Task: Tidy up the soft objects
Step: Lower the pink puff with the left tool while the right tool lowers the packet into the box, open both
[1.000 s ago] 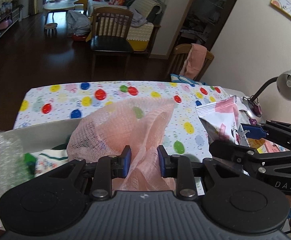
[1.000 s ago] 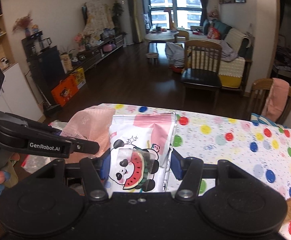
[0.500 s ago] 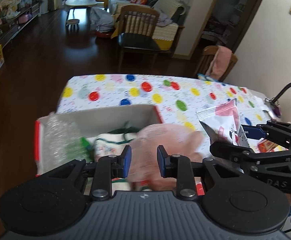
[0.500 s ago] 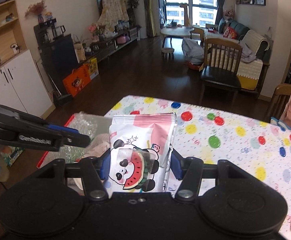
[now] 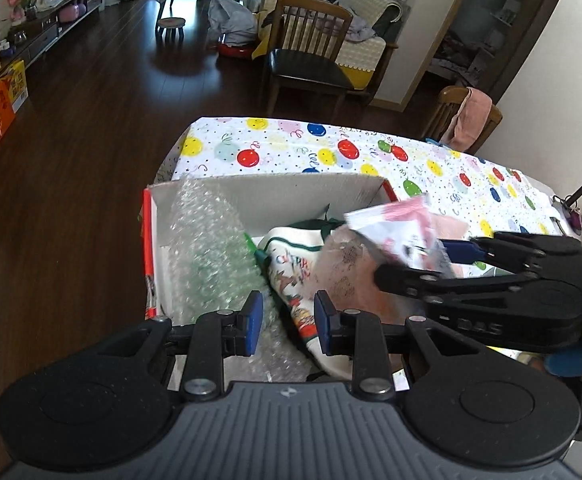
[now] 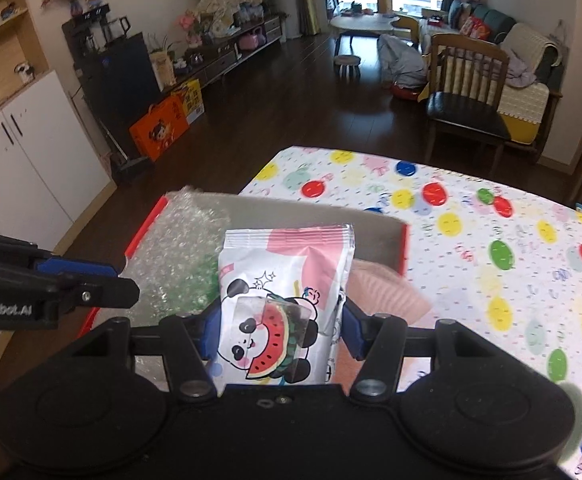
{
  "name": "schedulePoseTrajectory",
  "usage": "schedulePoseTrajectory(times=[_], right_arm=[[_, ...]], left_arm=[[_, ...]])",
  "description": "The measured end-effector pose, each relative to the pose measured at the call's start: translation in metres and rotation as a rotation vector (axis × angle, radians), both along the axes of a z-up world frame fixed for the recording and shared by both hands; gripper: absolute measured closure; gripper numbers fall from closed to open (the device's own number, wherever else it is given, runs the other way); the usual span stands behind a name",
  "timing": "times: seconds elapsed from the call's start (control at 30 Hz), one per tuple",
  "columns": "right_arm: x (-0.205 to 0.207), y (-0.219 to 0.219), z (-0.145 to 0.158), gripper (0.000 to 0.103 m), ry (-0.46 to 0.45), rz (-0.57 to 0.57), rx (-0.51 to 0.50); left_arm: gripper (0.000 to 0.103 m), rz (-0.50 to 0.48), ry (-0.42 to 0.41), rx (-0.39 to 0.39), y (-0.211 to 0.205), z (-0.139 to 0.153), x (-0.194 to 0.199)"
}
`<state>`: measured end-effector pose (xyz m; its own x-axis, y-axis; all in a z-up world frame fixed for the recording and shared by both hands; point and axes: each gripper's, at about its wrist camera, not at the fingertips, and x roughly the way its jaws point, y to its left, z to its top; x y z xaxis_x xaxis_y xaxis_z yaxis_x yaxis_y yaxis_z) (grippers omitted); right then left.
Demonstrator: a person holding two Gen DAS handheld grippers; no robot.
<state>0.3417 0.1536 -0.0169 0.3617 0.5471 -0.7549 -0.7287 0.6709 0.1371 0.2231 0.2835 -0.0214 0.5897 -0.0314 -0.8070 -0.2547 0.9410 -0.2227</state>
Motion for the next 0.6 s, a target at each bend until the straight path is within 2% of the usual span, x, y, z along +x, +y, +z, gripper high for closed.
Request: schedulePoseTrajectory(times=[0.4, 0.6], right_arm=[[-0.011, 0.046, -0.033, 0.044, 0.001, 0.046, -0.08], [-0.013, 0.051, -0.034, 0.04, 0.006, 0.047, -0.076]], left_arm=[[0.076, 0.042, -0.043, 0.007, 0.017, -0.006, -0.022], [0.076, 0.054, -0.046, 0.018, 0.018, -0.006, -0.029]])
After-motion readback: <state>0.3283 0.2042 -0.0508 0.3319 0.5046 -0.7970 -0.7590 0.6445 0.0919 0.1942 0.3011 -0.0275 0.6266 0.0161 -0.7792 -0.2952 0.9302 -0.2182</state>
